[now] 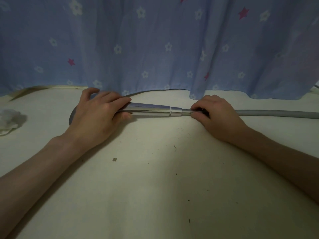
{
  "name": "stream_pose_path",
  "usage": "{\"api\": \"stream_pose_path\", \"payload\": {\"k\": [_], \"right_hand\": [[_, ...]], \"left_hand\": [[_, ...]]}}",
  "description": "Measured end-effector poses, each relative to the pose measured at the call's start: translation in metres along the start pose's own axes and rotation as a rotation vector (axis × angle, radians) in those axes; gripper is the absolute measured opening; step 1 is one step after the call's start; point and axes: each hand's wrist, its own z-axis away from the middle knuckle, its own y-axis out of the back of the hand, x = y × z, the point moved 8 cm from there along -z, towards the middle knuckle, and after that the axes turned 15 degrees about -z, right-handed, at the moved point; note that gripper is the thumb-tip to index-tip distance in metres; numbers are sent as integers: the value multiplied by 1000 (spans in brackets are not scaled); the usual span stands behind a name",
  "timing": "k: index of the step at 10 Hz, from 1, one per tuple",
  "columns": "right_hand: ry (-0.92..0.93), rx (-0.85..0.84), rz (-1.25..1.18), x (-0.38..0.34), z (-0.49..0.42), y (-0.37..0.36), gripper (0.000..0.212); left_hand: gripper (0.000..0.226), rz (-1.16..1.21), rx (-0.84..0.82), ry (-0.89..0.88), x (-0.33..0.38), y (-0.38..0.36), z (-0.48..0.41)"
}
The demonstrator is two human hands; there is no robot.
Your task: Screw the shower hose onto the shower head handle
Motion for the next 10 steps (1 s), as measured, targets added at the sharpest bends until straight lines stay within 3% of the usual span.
{"api": "stream_pose_path", "payload": {"k": [5, 6, 7, 8, 10], "right_hand": [[-16, 0, 4, 1, -1, 0, 19], [72, 22, 4, -18, 2, 7, 11], [137, -38, -17, -34, 9, 5, 15], [210, -166, -86, -59, 23, -3, 25], [387, -391, -184, -94, 50, -23, 27]], "left_hand": [[54, -94, 150, -40, 2, 4, 4], [39, -71, 296, -128, 10, 20, 13], [28, 111, 310, -230, 25, 29, 23], [39, 385, 153, -368, 55, 32, 32], [41, 489, 56, -547, 82, 33, 48]]}}
